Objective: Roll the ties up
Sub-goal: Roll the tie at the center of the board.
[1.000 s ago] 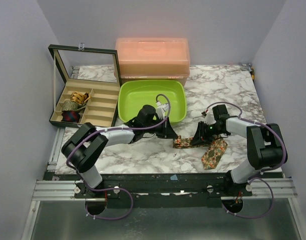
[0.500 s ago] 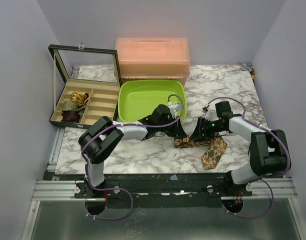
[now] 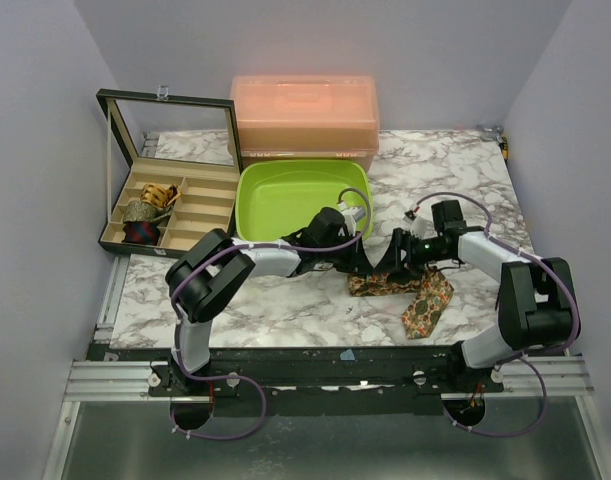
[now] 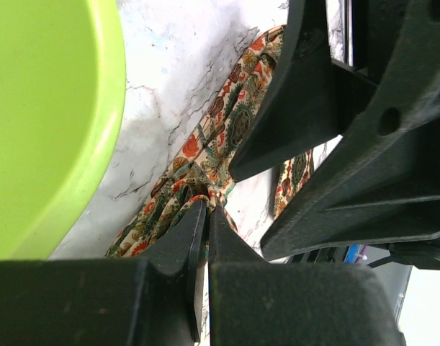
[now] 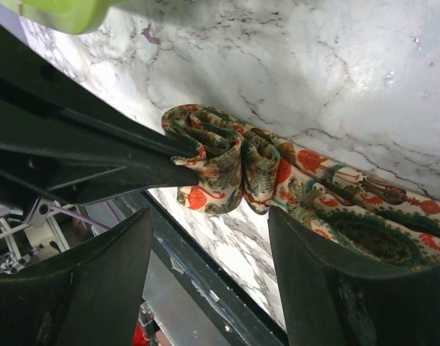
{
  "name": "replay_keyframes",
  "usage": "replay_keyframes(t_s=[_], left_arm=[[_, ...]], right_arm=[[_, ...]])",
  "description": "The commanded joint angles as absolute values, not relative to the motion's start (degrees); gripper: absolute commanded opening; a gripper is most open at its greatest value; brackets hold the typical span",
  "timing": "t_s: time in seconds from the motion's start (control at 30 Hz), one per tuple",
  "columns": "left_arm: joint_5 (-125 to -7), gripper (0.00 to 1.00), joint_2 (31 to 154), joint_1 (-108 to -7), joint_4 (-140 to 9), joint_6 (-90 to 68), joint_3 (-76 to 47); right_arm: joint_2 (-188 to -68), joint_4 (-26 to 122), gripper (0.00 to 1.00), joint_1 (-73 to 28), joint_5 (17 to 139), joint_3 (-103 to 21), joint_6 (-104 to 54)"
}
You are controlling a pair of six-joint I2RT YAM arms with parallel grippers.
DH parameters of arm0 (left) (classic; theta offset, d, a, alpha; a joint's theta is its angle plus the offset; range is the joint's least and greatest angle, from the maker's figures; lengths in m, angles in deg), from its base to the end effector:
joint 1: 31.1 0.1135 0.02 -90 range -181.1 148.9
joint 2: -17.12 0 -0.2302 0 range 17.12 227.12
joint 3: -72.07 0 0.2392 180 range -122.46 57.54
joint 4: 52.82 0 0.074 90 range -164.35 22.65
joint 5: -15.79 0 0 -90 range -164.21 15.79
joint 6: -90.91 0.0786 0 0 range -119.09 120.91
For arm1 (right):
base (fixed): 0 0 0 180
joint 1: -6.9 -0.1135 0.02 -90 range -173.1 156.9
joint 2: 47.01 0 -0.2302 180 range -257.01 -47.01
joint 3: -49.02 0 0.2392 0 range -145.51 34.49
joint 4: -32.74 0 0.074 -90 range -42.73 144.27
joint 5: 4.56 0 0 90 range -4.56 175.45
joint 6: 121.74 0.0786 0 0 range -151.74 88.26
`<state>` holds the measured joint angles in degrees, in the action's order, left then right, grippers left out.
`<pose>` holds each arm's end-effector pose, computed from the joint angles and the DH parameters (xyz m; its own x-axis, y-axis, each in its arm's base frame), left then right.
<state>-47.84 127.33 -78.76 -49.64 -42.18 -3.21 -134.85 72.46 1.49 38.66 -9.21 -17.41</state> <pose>0.2560 -0.3328 0.1166 -0.8850 0.0625 -0.4613 0.4273 0.5025 -0.7516 0.2578 0.0820 0.1058 -0.9818 0.0773 -0.1732 -0.0801 0.6589 0.7480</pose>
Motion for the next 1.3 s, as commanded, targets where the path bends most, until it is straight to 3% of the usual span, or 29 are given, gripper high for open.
replay_keyframes(t_s=[0.0, 0.5, 0.83, 1.0, 1.27], left_arm=[[-47.01, 0.0, 128.55, -79.27, -49.93, -42.19, -4.55], [-45.09, 0.0, 129.99, -79.83, -49.78, -43.03, -6.43], [-43.82, 0.0, 129.03, -79.86, -48.1, -43.41, -6.1], [-42.92, 0.0, 128.38, -79.76, -46.54, -43.91, -5.99], [-41.97, 0.0, 128.7, -79.53, -44.37, -45.28, -5.84]], right_arm=[[-137.81, 68.91, 0.68, 1.36, 38.26, -7.78, -17.59], [-139.04, 62.99, 0.64, -0.88, 36.79, -7.39, -16.65], [-141.3, 64.73, 0.45, -1.45, 39.54, -7.02, -18.92], [-142.72, 66.69, 0.63, -1.45, 37.61, -8.53, -19.98], [-141.95, 66.3, 0.43, -1.54, 36.5, -7.37, -19.89]])
